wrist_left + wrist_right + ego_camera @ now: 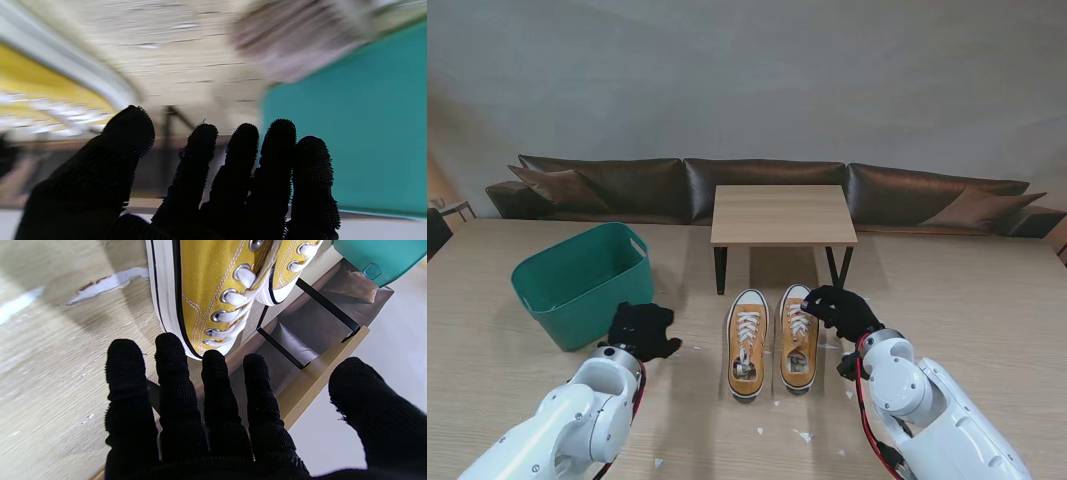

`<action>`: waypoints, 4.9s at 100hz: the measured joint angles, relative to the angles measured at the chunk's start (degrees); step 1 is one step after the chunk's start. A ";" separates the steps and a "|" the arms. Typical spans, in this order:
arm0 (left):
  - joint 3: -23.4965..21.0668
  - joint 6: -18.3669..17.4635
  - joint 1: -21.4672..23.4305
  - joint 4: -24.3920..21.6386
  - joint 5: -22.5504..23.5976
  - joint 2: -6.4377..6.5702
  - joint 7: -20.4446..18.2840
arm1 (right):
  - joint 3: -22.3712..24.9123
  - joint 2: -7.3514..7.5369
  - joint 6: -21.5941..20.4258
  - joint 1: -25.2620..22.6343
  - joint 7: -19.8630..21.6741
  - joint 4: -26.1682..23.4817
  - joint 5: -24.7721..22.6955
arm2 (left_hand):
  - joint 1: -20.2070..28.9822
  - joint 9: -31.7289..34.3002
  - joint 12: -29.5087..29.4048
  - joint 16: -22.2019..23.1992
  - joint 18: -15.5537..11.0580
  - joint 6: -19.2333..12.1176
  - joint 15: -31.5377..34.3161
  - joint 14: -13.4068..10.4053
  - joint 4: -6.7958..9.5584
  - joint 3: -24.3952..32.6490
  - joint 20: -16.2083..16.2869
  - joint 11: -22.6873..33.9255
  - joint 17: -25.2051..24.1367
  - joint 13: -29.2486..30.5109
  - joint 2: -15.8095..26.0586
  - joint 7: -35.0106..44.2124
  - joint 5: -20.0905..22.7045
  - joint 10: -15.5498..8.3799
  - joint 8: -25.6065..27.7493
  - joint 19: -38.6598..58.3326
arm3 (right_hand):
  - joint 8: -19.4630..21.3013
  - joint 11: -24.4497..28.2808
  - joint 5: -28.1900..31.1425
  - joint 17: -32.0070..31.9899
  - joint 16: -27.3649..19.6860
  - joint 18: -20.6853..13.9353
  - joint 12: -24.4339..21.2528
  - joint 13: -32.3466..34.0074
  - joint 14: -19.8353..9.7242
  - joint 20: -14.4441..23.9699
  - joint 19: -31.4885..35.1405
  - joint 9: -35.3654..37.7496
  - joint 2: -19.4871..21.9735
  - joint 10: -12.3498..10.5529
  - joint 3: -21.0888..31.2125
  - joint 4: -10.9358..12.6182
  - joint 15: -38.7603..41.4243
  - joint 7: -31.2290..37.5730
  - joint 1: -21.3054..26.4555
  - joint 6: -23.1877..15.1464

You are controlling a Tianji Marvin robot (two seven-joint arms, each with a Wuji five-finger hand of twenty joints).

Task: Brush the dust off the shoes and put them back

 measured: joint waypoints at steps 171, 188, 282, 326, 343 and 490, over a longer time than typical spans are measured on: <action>13.69 -12.82 -11.91 11.29 -22.17 -0.06 -5.04 | -0.87 -0.41 0.15 1.27 -0.35 1.94 1.28 | 23.42 -6.69 47.94 25.50 -6.18 -20.74 23.68 -3.62 0.31 5.37 18.20 4.03 -7.40 -5.74 -7.13 9.62 6.56 -0.30 -2.85 9.53 | -0.42 0.00 0.00 0.00 0.00 0.01 0.00 -0.04 0.36 0.00 0.00 0.00 0.00 0.12 0.00 0.00 0.03 0.00 0.00 0.02; 15.61 -12.73 -13.10 14.46 -22.00 -1.05 -0.74 | -0.93 -0.41 0.15 1.29 -0.33 2.01 1.29 | 20.10 -4.22 48.29 22.13 -6.18 -20.77 30.31 -6.25 0.24 5.79 18.37 10.85 -2.21 -2.14 -11.10 28.82 6.48 -1.36 9.61 12.46 | -0.42 0.00 0.00 0.00 0.00 0.01 0.00 -0.05 0.38 0.00 0.00 0.00 0.00 0.12 0.00 0.00 0.10 0.00 0.00 0.02; 7.70 -23.55 -11.03 16.41 -26.29 -2.36 4.06 | -1.19 -0.41 -0.27 1.01 -0.21 2.06 1.69 | 18.16 17.49 35.27 14.84 -3.85 -11.94 19.34 -9.31 -0.15 18.33 2.62 7.18 22.15 22.82 -22.24 55.35 2.18 -7.89 -7.81 14.55 | -0.43 0.00 0.00 -0.01 0.00 0.01 0.00 -0.09 0.40 0.00 0.00 0.00 0.00 0.15 0.00 0.00 0.12 0.00 0.00 0.03; 3.11 -27.42 -13.21 12.96 -37.99 -1.48 -8.04 | -1.00 -0.40 -1.54 -1.23 -3.30 -2.61 -3.28 | 19.29 17.37 38.36 17.71 -2.21 -7.50 19.34 -7.72 -0.15 18.25 4.41 7.82 20.10 22.67 -22.40 55.37 -0.02 -5.33 -7.80 14.55 | -0.55 0.45 -8.62 -0.13 -0.74 -0.45 -0.55 -7.86 -0.49 0.00 -1.48 -12.92 -5.38 0.41 0.80 0.00 -1.78 -1.45 0.76 -1.06; 2.16 -28.44 -15.06 12.51 -41.22 -1.31 -10.49 | -2.35 0.46 -4.95 -0.02 -1.66 -2.98 -5.81 | 19.26 17.37 39.12 17.76 -2.08 -6.59 19.34 -7.57 -0.15 17.01 4.55 8.45 19.88 22.66 -22.40 55.37 -0.56 -4.75 -7.80 14.55 | -2.01 -0.49 -13.86 -0.14 -2.31 -2.75 -1.26 -12.73 -2.55 0.00 -6.72 -18.92 -13.79 -0.75 2.57 0.00 -4.73 -4.12 4.31 -5.02; -1.16 -28.25 -17.51 3.41 -48.36 1.10 -22.27 | -8.36 -0.33 -13.01 -5.08 -12.88 -9.38 -12.41 | 18.07 17.37 40.02 19.17 -1.97 -4.35 19.34 -7.39 -2.89 15.16 6.58 9.21 18.77 22.53 -23.19 55.23 -1.73 -4.70 -7.80 13.94 | -1.46 12.47 -15.23 0.06 -1.82 -3.65 -0.56 -9.87 -2.20 1.37 -14.03 -15.78 -27.21 -1.96 9.68 -2.77 3.72 7.48 2.90 5.58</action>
